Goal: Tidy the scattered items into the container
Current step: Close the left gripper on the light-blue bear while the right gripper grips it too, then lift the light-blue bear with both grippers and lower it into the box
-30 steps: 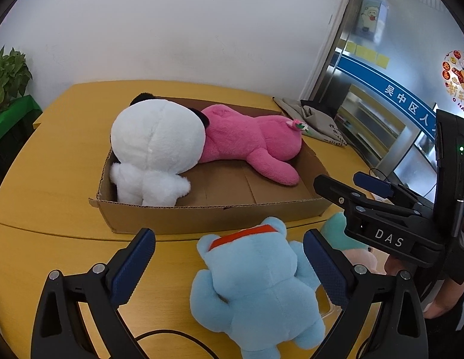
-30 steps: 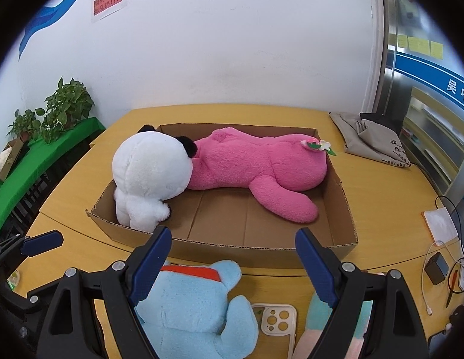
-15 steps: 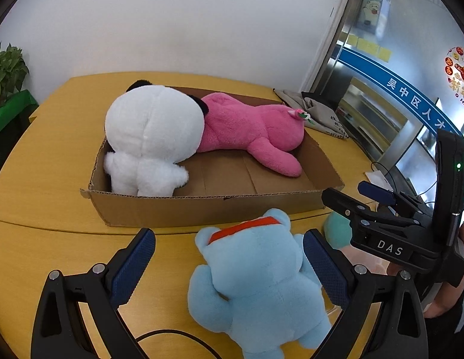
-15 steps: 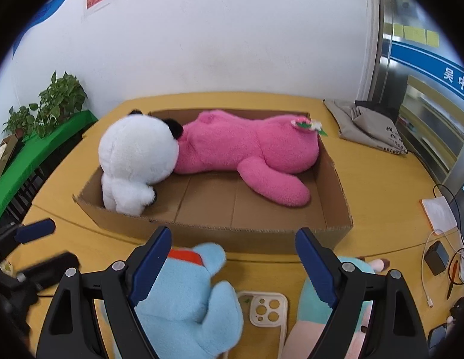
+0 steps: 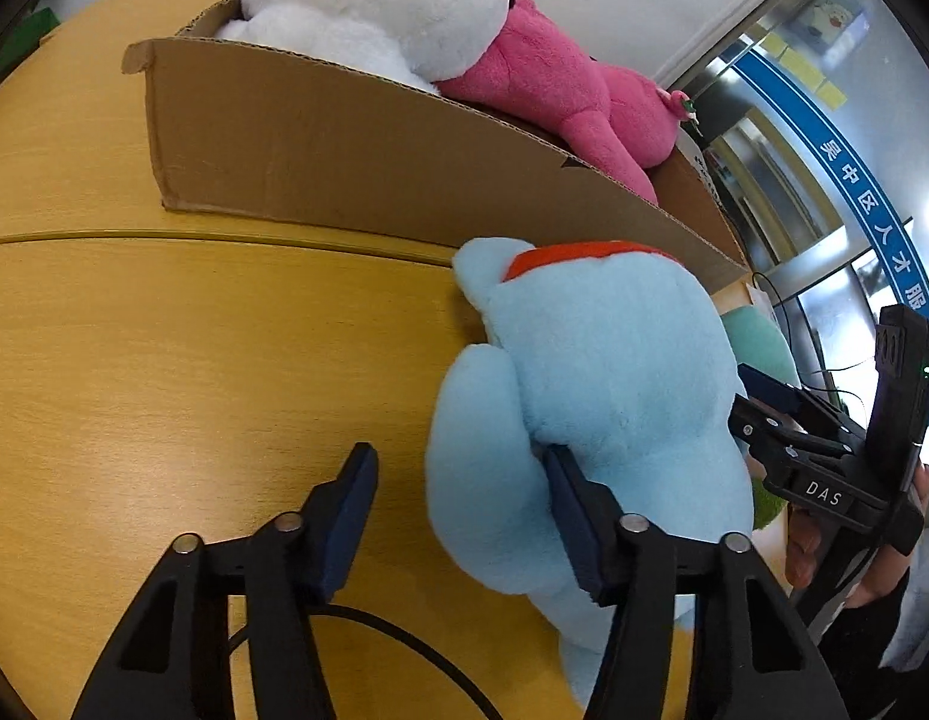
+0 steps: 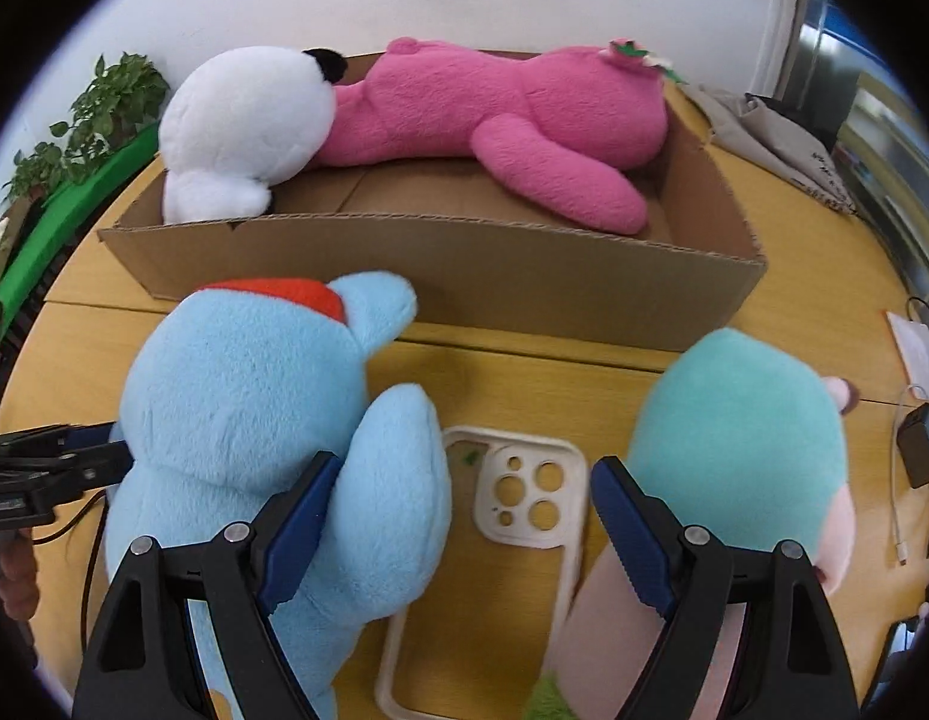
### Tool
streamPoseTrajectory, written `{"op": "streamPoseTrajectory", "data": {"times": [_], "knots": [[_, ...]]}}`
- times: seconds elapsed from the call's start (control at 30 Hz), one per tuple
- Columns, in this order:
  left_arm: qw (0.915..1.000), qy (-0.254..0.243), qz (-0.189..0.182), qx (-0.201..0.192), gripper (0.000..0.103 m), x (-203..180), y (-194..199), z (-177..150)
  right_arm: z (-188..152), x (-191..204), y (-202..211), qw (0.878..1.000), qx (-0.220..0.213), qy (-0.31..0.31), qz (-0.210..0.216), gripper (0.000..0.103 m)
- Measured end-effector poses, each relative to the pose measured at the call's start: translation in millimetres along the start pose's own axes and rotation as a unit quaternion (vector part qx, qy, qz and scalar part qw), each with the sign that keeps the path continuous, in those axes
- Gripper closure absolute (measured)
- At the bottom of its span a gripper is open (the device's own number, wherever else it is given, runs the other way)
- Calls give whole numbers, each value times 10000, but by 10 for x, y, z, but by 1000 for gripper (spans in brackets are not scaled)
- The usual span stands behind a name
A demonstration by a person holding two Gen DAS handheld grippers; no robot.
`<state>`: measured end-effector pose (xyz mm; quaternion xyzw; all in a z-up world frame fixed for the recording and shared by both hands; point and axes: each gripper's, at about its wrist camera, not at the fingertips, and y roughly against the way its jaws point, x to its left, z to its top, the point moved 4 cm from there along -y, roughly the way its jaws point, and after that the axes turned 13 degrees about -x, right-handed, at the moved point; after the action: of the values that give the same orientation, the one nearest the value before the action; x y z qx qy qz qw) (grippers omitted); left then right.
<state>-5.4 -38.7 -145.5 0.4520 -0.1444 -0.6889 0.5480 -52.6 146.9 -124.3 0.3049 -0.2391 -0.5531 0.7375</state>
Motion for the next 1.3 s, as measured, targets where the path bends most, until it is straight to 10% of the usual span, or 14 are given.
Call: {"op": "streamPoseTrajectory", "data": {"times": [0.1, 0.23, 0.7, 0.93, 1.3], "knots": [[9999, -49, 87, 30, 72, -3, -17, 25, 35, 51, -1, 10000, 10, 33, 60, 23], [10000, 45, -38, 42, 75, 24, -25, 44, 6, 186, -23, 9982, 190, 77, 571, 75], [9942, -737, 66, -775, 80, -327, 390, 554, 356, 222, 358, 9956, -710, -24, 615, 81], [9737, -1466, -32, -1744, 80, -902, 660, 1361, 1161, 58, 745, 9820, -1854, -63, 347, 81], [9700, -1702, 341, -1703, 80, -876, -127, 2229, 2066, -309, 141, 9690, -2439, -387, 20, 80]]}}
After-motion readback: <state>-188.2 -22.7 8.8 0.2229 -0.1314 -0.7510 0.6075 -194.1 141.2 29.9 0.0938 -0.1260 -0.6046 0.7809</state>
